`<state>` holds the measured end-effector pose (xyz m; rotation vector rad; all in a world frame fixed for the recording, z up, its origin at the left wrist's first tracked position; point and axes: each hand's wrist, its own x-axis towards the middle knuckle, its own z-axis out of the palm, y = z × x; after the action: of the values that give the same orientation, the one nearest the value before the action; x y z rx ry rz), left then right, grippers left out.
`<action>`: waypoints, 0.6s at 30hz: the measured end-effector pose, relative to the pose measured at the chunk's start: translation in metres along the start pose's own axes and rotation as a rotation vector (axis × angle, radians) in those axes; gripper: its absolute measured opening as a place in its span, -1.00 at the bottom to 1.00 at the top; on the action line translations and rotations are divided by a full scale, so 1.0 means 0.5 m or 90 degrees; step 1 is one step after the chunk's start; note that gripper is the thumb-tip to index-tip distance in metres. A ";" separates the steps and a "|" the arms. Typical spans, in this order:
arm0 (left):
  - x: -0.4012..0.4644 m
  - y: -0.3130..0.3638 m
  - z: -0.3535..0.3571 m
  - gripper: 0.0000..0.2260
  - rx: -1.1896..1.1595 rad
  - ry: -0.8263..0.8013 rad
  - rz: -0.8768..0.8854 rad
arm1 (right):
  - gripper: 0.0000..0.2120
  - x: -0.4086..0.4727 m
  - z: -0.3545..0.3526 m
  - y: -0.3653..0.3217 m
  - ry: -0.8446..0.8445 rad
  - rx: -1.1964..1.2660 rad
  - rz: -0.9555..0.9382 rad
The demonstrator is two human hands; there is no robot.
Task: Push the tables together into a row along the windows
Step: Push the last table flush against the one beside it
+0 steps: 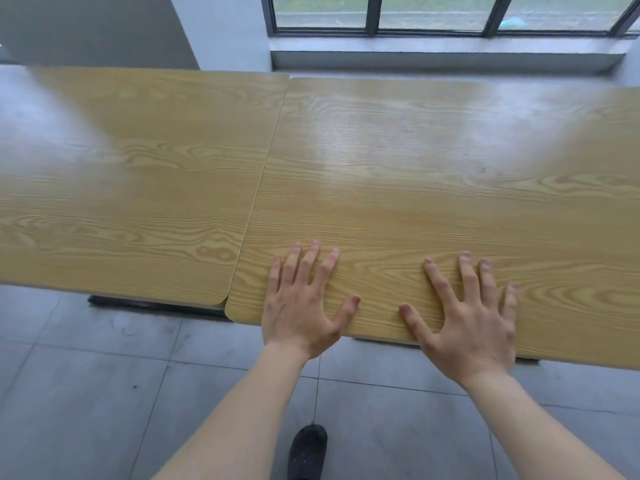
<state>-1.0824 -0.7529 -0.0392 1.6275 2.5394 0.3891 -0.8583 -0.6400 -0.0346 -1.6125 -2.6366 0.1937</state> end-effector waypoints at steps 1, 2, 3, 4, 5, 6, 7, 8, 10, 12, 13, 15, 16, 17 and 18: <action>0.002 0.000 0.000 -0.29 0.003 0.003 -0.002 | -0.19 0.001 0.002 0.000 0.009 -0.001 -0.001; 0.003 0.000 0.000 -0.29 0.006 0.009 -0.006 | -0.20 0.003 0.004 -0.001 0.019 -0.001 -0.004; 0.005 -0.001 0.000 -0.30 0.006 0.013 -0.009 | -0.20 0.005 0.006 -0.002 0.026 -0.003 -0.007; 0.007 0.000 0.001 -0.30 0.006 0.015 -0.011 | -0.20 0.007 0.007 -0.002 0.031 -0.007 -0.009; 0.010 -0.001 0.002 -0.30 0.007 0.018 -0.012 | -0.20 0.010 0.008 -0.002 0.034 -0.009 -0.010; 0.012 -0.002 0.003 -0.30 0.009 0.022 -0.014 | -0.20 0.012 0.008 -0.003 0.037 -0.010 -0.011; 0.015 -0.003 0.003 -0.30 0.010 0.024 -0.015 | -0.20 0.015 0.008 -0.003 0.039 -0.012 -0.012; 0.018 -0.003 0.003 -0.30 0.010 0.024 -0.017 | -0.20 0.017 0.008 -0.003 0.041 -0.013 -0.014; 0.021 -0.003 0.004 -0.29 0.008 0.026 -0.019 | -0.20 0.019 0.009 -0.003 0.050 -0.012 -0.016; 0.022 -0.002 0.004 -0.29 0.008 0.024 -0.019 | -0.19 0.019 0.010 -0.001 0.055 -0.012 -0.018; 0.022 -0.002 0.004 -0.30 0.010 0.024 -0.020 | -0.19 0.020 0.011 -0.001 0.055 -0.013 -0.019; 0.023 -0.002 0.004 -0.30 0.011 0.024 -0.020 | -0.19 0.023 0.010 -0.002 0.055 -0.011 -0.019; 0.025 -0.001 0.005 -0.30 0.012 0.023 -0.019 | -0.20 0.024 0.010 -0.002 0.054 -0.010 -0.019; 0.026 -0.002 0.006 -0.30 0.013 0.022 -0.017 | -0.20 0.024 0.010 -0.002 0.055 -0.008 -0.019; 0.028 -0.003 0.006 -0.30 0.015 0.023 -0.015 | -0.20 0.025 0.011 -0.002 0.057 -0.006 -0.018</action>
<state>-1.0889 -0.7402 -0.0418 1.6108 2.5961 0.3917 -0.8655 -0.6301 -0.0401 -1.5465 -2.5962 0.1055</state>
